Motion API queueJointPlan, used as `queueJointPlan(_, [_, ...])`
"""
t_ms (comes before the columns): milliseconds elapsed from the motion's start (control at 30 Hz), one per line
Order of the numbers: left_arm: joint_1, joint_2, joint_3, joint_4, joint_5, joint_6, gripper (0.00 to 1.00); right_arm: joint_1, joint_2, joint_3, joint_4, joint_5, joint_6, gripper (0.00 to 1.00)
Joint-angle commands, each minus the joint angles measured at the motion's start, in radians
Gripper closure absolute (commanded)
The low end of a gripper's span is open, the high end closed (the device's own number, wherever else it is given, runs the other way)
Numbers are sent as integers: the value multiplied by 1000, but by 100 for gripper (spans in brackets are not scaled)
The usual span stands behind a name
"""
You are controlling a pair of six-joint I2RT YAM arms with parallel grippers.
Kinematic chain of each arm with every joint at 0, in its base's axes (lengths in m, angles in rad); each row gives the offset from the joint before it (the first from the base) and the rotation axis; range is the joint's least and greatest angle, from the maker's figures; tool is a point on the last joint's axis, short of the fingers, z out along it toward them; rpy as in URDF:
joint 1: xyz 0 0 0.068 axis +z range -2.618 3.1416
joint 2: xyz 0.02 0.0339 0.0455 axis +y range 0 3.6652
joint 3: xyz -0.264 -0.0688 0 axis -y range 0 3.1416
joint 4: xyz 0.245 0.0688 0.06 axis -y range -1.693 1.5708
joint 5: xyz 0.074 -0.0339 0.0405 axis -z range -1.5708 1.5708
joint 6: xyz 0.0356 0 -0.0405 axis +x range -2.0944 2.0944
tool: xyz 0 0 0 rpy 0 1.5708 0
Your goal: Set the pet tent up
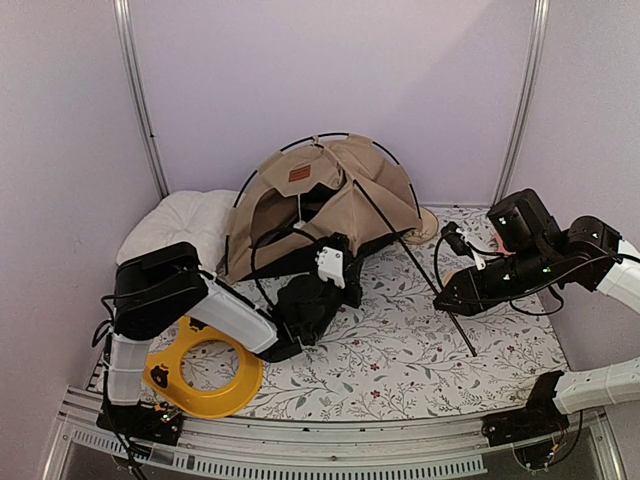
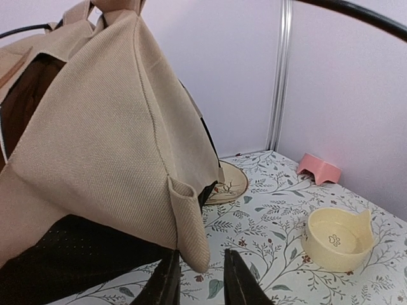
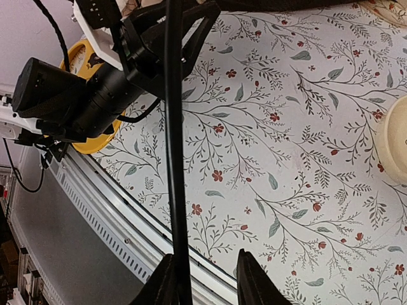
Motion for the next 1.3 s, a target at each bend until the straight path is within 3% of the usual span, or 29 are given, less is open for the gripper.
queueJointPlan(0, [18,1,14,-5,-19,-3,76,4,-7,20,13,-4,-7,67])
queueJointPlan(367, [26,-3,2,-13,-16,-11,100,3,6,13,11,-49,-9,64])
queueJointPlan(633, [26,-16,-57,0,-17,-15,100,3,-37,2,-62,-126,1,55])
queueJointPlan(1033, [25,-3,-58,3,-12,-30,100,5,-58,-34,-199,-190,5,59])
queueJointPlan(1267, [27,0,-58,3,-11,-40,100,27,-45,-65,-198,-215,7,62])
